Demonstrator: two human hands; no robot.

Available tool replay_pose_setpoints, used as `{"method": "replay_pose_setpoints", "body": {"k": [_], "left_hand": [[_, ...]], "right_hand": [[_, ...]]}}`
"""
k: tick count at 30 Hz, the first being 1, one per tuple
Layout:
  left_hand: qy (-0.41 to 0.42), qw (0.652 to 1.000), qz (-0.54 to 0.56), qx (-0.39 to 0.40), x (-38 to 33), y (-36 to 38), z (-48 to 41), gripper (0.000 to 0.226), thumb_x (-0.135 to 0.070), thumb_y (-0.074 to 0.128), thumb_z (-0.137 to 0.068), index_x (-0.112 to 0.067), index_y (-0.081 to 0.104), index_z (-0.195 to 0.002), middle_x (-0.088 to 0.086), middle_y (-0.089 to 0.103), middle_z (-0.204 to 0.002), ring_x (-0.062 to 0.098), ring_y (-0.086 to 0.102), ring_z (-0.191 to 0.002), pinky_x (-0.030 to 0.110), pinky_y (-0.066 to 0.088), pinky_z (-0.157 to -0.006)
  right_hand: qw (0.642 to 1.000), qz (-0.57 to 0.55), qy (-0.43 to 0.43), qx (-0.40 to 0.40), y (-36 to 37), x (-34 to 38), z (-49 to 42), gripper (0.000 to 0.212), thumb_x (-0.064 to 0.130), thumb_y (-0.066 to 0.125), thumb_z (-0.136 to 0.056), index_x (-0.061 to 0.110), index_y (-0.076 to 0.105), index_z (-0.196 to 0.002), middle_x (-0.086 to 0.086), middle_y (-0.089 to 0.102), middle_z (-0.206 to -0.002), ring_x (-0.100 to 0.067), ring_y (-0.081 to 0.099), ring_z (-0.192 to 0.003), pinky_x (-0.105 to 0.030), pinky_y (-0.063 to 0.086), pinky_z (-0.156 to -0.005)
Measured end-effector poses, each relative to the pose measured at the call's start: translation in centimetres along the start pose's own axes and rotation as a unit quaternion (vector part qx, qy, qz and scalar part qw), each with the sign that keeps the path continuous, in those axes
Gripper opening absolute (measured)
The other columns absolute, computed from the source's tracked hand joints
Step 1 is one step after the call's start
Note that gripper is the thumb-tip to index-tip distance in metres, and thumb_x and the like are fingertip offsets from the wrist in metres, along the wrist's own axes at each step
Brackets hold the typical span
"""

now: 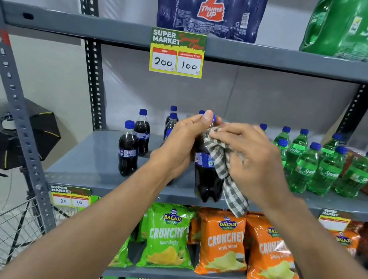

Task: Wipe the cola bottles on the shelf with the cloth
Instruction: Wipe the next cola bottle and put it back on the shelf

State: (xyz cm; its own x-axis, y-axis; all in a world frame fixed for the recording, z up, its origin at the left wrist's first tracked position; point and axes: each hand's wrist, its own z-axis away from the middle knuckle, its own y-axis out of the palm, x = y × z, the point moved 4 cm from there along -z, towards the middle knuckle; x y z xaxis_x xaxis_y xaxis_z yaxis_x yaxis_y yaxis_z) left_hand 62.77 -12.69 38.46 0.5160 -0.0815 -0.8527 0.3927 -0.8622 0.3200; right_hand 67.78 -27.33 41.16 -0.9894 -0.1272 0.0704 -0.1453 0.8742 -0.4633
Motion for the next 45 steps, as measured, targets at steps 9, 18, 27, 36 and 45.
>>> {"method": "replay_pose_setpoints", "body": {"k": [9, 18, 27, 36, 45], "left_hand": [[0.014, 0.999, 0.036, -0.024, -0.6, -1.8, -0.7, 0.031, -0.035, 0.053, -0.101, -0.008, 0.068, -0.095, 0.017, 0.077, -0.109, 0.032, 0.068, -0.115, 0.047, 0.042, -0.113], [0.005, 1.000, -0.001, 0.028, -0.9, 0.0, -0.3, 0.037, -0.037, 0.051, -0.101, -0.004, 0.068, -0.101, 0.014, 0.075, -0.096, 0.029, 0.070, -0.093, 0.044, 0.055, -0.089], [0.016, 0.999, 0.041, -0.009, -1.4, -1.1, 0.1, 0.036, -0.034, 0.048, -0.104, -0.007, 0.067, -0.092, 0.018, 0.078, -0.102, 0.030, 0.071, -0.106, 0.041, 0.050, -0.105], [0.002, 0.998, -0.047, 0.029, -1.5, 0.1, 0.3, 0.032, -0.030, 0.050, -0.104, -0.003, 0.066, -0.102, 0.010, 0.079, -0.096, 0.023, 0.074, -0.093, 0.038, 0.059, -0.088], [-0.010, 1.000, -0.012, 0.012, -1.4, 0.4, 0.8, 0.023, -0.024, 0.052, -0.101, -0.005, 0.066, -0.099, 0.012, 0.078, -0.101, 0.018, 0.074, -0.095, 0.029, 0.060, -0.084]], "right_hand": [[0.992, -0.004, -0.053, 0.117, 2.7, 0.7, 8.5, 0.035, -0.012, 0.051, -0.085, 0.004, 0.074, -0.106, -0.006, 0.068, -0.106, -0.030, 0.056, -0.094, -0.033, 0.050, -0.085], [0.999, 0.024, -0.018, -0.030, -1.5, 0.2, -1.2, 0.043, -0.018, 0.057, -0.078, 0.007, 0.076, -0.107, -0.008, 0.070, -0.102, -0.027, 0.060, -0.089, -0.022, 0.047, -0.084], [0.996, -0.031, -0.043, 0.075, 1.9, 1.4, 7.0, 0.037, -0.009, 0.050, -0.083, 0.005, 0.074, -0.108, -0.004, 0.068, -0.110, -0.028, 0.060, -0.099, -0.033, 0.050, -0.091], [0.997, 0.077, -0.023, -0.011, -1.3, 1.2, 0.8, 0.037, -0.010, 0.049, -0.082, 0.005, 0.075, -0.104, -0.007, 0.068, -0.102, -0.031, 0.056, -0.086, -0.033, 0.049, -0.081], [0.972, 0.152, -0.132, 0.121, 0.9, 4.5, 2.8, 0.038, -0.006, 0.035, -0.088, 0.002, 0.070, -0.099, -0.009, 0.066, -0.097, -0.031, 0.052, -0.084, -0.038, 0.049, -0.080]]}}
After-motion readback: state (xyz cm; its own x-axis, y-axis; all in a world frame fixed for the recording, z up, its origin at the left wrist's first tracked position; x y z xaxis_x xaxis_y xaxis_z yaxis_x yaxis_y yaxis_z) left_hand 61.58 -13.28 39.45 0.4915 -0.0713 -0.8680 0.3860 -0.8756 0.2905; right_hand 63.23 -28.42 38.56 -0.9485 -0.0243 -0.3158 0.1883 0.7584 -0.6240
